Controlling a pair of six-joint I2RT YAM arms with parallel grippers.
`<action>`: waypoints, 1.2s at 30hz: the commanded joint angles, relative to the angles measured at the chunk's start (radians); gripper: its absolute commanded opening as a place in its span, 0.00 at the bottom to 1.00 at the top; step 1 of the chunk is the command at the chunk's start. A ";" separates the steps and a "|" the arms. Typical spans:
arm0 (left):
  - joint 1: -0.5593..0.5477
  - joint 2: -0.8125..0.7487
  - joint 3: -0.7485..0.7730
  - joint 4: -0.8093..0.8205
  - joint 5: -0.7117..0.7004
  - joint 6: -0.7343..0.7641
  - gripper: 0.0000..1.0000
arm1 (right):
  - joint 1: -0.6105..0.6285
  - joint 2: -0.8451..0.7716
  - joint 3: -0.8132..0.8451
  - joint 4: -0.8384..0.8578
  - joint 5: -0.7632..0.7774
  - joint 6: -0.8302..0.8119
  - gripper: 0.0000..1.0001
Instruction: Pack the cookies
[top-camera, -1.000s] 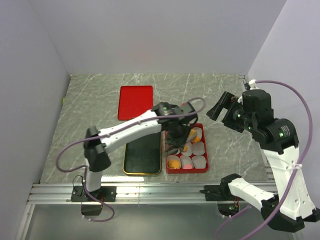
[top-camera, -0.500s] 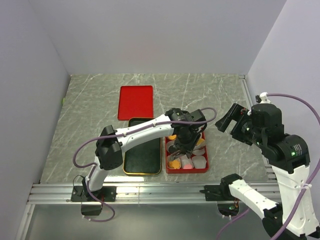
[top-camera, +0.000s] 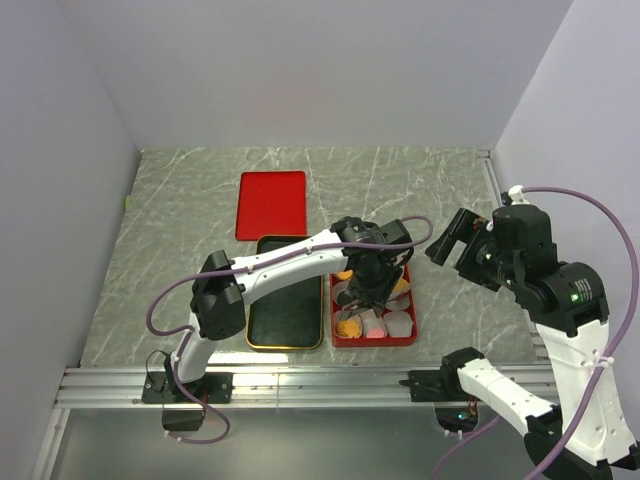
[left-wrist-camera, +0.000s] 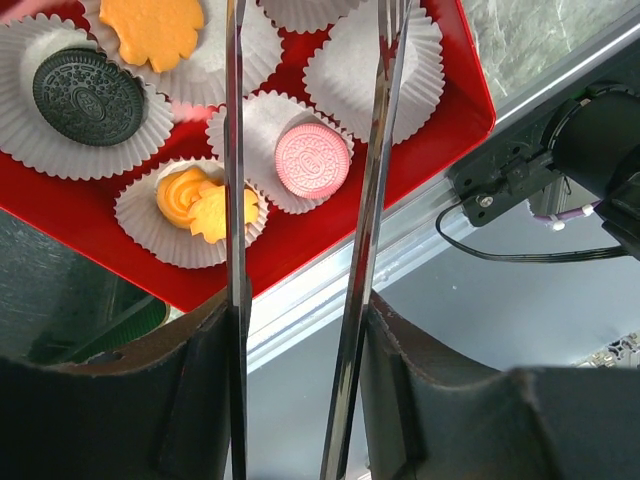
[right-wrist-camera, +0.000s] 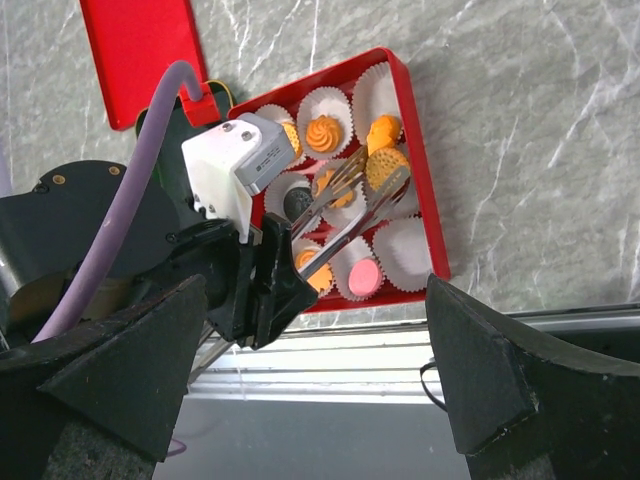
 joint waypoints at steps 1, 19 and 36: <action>-0.005 -0.053 0.049 0.001 -0.017 0.003 0.50 | -0.005 0.013 -0.004 0.036 -0.012 0.006 0.96; 0.044 -0.178 0.118 -0.083 -0.097 -0.027 0.53 | -0.003 0.018 -0.030 0.073 -0.029 0.009 0.96; 0.767 -0.803 -0.796 0.202 -0.267 0.095 0.64 | -0.006 0.004 -0.096 0.105 -0.052 -0.015 0.96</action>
